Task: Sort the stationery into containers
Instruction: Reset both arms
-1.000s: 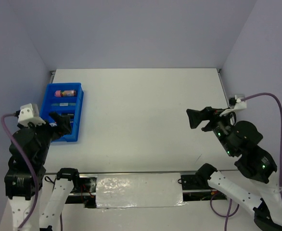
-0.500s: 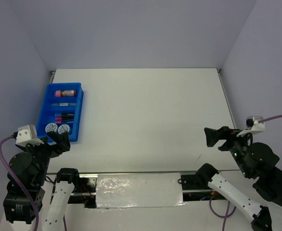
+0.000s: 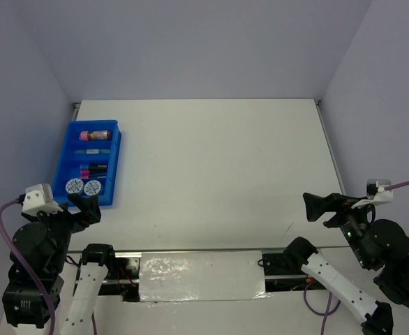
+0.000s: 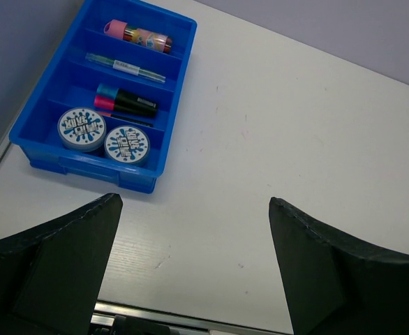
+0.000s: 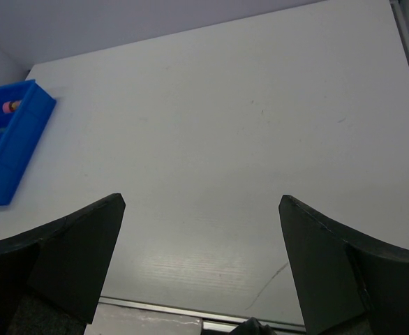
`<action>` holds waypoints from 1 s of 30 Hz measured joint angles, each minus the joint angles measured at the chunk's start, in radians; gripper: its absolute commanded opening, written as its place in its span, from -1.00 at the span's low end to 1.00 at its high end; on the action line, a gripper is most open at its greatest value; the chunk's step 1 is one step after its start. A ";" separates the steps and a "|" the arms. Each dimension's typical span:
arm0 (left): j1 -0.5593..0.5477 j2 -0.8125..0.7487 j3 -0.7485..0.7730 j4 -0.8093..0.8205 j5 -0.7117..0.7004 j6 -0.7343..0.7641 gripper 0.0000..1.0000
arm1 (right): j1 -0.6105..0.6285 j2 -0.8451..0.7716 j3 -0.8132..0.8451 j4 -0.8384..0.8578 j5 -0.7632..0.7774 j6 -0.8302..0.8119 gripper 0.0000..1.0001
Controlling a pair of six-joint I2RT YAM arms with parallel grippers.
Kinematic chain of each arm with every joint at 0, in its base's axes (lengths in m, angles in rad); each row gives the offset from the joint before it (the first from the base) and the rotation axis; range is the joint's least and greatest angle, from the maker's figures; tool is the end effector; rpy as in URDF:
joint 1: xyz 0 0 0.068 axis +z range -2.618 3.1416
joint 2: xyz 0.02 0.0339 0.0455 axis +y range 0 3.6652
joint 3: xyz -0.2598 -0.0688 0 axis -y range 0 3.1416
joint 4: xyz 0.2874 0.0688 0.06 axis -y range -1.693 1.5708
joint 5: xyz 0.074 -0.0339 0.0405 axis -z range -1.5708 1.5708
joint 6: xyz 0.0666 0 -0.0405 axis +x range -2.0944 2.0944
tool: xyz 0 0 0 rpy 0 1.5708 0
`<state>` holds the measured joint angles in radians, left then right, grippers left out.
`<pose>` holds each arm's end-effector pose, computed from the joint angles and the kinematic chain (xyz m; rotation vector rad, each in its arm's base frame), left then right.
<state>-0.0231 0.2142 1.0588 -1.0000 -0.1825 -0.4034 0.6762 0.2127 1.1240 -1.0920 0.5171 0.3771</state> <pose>0.0502 0.0109 0.4019 -0.4575 1.6644 -0.1577 0.0397 -0.0104 0.4085 0.1173 1.7345 0.3234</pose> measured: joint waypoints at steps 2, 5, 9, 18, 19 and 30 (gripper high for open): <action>0.000 0.000 0.000 -0.003 0.000 -0.001 0.99 | 0.000 0.000 0.000 -0.003 0.000 0.000 0.99; 0.000 0.006 0.002 -0.006 0.001 -0.001 0.99 | 0.000 -0.002 0.000 -0.003 0.002 0.000 0.99; 0.000 0.033 0.010 -0.006 0.000 -0.001 0.99 | 0.000 -0.004 0.000 -0.003 0.002 0.000 0.99; 0.000 0.043 -0.002 -0.003 0.001 -0.022 0.99 | 0.000 -0.003 -0.003 -0.002 0.002 0.000 0.99; 0.000 0.049 -0.003 -0.003 0.002 -0.022 0.99 | 0.000 -0.003 -0.004 -0.002 0.002 0.000 0.99; 0.000 0.077 -0.025 0.003 -0.001 -0.030 0.99 | 0.000 -0.001 -0.006 -0.002 -0.005 -0.002 0.99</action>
<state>-0.0231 0.2916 1.0340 -0.9966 -0.1833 -0.4335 0.6762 0.2115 1.1179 -1.0935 0.5117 0.3756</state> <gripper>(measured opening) 0.993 0.997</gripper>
